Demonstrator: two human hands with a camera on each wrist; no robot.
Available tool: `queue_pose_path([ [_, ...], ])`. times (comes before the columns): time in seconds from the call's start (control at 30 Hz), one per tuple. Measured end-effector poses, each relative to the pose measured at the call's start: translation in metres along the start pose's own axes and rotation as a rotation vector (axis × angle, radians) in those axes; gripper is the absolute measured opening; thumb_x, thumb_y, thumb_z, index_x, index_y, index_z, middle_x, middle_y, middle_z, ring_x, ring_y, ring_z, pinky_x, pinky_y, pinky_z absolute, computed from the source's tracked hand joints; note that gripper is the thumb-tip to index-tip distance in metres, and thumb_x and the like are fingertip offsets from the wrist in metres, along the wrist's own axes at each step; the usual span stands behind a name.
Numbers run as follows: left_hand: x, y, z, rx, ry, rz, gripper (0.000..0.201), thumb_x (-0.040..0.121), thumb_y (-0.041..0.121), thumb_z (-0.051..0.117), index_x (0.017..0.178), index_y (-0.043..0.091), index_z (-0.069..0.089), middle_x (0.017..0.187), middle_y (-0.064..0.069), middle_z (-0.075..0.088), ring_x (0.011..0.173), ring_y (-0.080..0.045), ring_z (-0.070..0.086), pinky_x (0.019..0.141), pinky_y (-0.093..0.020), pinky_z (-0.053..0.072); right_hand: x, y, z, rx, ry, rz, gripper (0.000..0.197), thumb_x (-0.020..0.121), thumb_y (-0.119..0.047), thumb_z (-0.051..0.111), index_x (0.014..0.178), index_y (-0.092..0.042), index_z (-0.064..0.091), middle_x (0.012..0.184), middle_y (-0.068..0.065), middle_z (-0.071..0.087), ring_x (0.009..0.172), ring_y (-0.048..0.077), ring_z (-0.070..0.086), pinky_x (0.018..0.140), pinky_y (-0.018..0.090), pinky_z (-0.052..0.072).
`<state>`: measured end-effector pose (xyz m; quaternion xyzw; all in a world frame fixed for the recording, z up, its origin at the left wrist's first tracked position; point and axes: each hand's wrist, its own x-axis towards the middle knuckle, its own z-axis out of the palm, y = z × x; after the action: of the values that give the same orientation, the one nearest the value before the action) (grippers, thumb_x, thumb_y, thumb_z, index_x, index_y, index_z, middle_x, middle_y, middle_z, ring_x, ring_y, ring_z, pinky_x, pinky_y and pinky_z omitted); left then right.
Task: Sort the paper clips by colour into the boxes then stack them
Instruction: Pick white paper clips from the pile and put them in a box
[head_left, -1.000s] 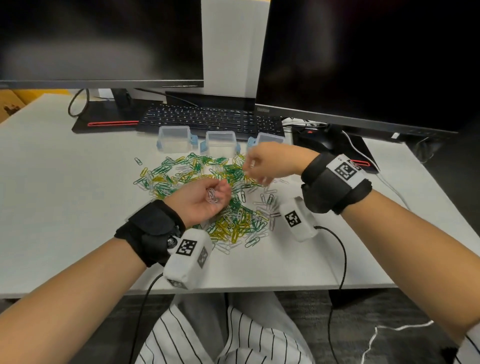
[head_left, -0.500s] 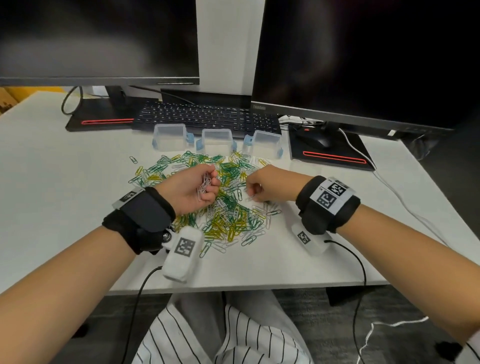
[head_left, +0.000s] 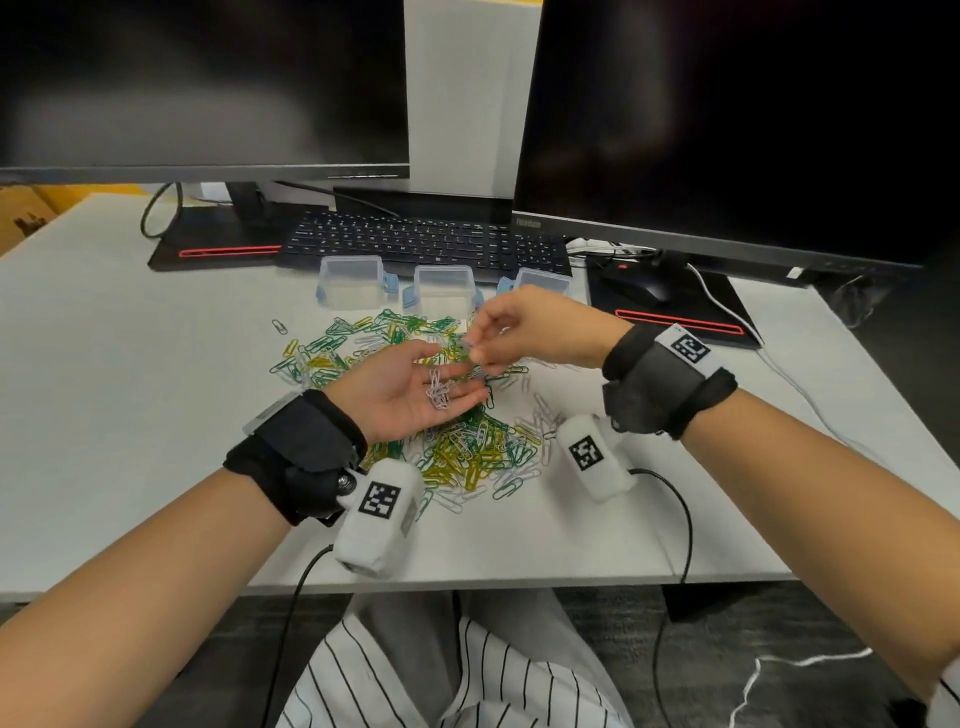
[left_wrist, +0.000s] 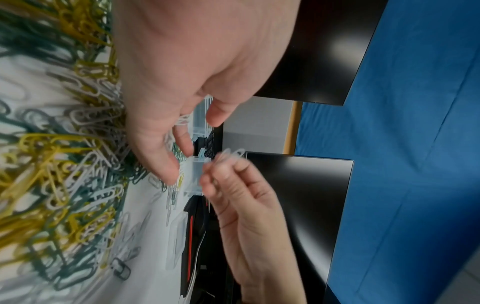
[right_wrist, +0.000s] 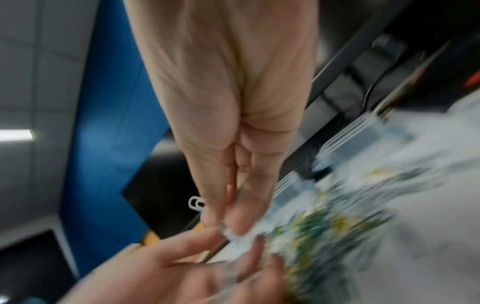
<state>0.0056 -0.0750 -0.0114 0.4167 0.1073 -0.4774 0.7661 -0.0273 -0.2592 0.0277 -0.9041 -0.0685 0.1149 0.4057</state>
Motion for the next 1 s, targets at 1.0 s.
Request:
queue_pose_path([
  [1.0,-0.034,-0.004,0.048,1.143,0.156,0.801,0.031,0.094,0.016,0.039,0.074,0.011,0.062,0.080,-0.001,0.064,0.081,-0.016,0.059,0.085,-0.034,0.047,-0.057,-0.017,0.049,-0.556,0.313,-0.249,0.012,0.089,-0.022,0.065,0.082,-0.014,0.070,0.078,0.002,0.069,0.068,0.017,0.056,0.066,0.031,0.046],
])
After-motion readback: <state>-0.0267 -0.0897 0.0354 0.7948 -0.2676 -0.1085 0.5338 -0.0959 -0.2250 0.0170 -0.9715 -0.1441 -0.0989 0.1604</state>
